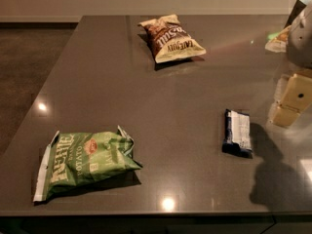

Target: Move green jalapeno chip bag near rxbar blueberry

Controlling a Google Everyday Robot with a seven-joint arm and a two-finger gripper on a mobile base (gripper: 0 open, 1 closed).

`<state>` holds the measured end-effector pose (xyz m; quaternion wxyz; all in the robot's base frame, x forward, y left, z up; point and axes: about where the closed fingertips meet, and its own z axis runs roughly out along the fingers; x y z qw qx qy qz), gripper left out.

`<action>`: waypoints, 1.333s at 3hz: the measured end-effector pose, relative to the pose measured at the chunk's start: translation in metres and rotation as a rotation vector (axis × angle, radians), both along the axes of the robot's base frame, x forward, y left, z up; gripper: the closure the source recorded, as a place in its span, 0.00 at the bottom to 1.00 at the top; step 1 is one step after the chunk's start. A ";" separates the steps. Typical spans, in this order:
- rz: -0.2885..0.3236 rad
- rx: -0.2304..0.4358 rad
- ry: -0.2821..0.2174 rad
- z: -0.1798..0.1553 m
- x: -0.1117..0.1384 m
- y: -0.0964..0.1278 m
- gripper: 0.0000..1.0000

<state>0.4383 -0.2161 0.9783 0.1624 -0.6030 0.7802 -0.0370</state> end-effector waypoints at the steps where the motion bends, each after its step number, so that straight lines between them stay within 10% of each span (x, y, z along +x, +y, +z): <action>1: 0.000 0.000 0.000 0.000 0.000 0.000 0.00; 4: 0.154 0.007 0.050 -0.036 0.019 0.095 0.00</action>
Offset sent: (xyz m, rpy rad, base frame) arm 0.0095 0.0481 -0.0142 0.0318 0.0338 0.0908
